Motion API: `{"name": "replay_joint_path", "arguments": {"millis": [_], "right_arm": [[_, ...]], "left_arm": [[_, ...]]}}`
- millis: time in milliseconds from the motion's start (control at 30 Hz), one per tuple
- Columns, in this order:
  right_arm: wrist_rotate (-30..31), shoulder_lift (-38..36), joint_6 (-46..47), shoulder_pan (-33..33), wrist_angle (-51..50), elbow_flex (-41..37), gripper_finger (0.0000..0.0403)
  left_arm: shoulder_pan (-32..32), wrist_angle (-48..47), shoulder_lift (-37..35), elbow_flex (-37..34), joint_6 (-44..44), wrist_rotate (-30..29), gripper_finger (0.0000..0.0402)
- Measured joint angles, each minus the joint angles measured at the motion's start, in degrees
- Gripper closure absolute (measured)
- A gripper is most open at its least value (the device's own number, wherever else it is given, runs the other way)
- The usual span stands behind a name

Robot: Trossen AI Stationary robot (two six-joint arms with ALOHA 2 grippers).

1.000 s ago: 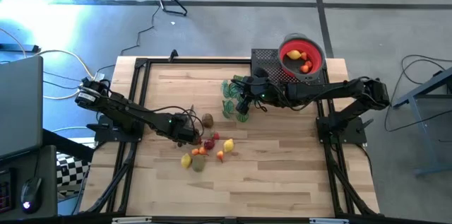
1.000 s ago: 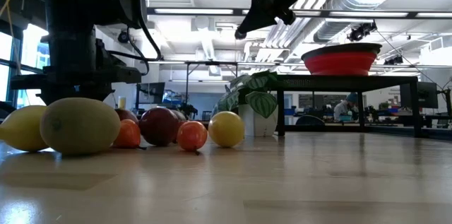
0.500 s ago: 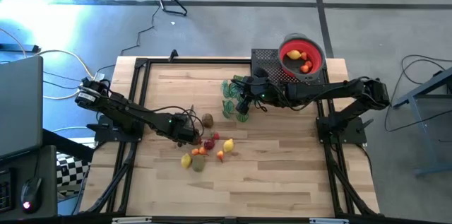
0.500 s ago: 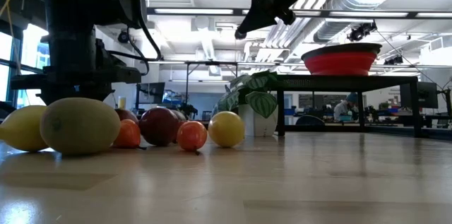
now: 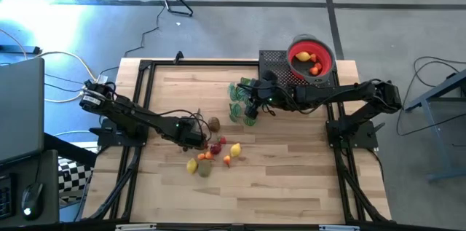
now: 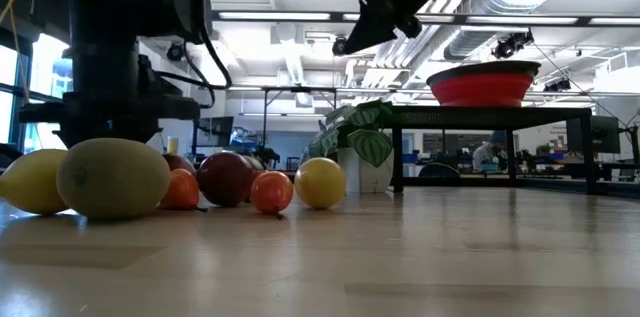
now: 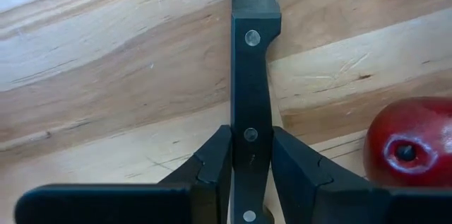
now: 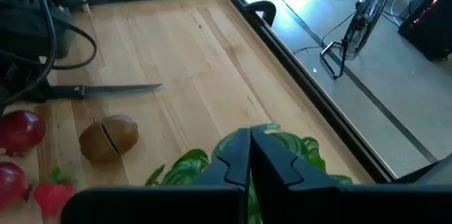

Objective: Pick & Place Fruit
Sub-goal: Put the black knife on the shelf

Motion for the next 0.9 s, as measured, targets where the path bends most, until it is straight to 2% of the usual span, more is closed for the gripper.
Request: {"name": "replay_joint_path", "arguments": {"millis": [167, 367, 567, 767, 900], "right_arm": [[-0.6, 0.0, 0.0, 0.0, -2.6, 0.0, 0.0398], [-5.1, 0.0, 0.0, 0.0, -5.8, 0.0, 0.0398], [-5.8, -0.1, -2.7, 0.5, -10.1, 0.0, 0.0398], [-2.7, -4.8, -3.9, 0.5, -17.0, -0.1, 0.0398], [-2.8, -10.7, -3.3, 0.5, -17.7, 0.0, 0.0398]], "left_arm": [[-0.1, -7.0, 0.0, 3.8, 1.7, -1.6, 0.0324], [0.0, -16.7, -0.1, 7.9, 1.9, -3.9, 0.0325], [0.0, -25.8, -0.2, 12.7, 1.9, -10.1, 0.0325], [0.3, -33.3, -1.5, 17.5, 4.0, -15.9, 0.0325], [2.7, -31.5, -4.9, 18.4, 9.6, -19.2, 0.0325]]}}
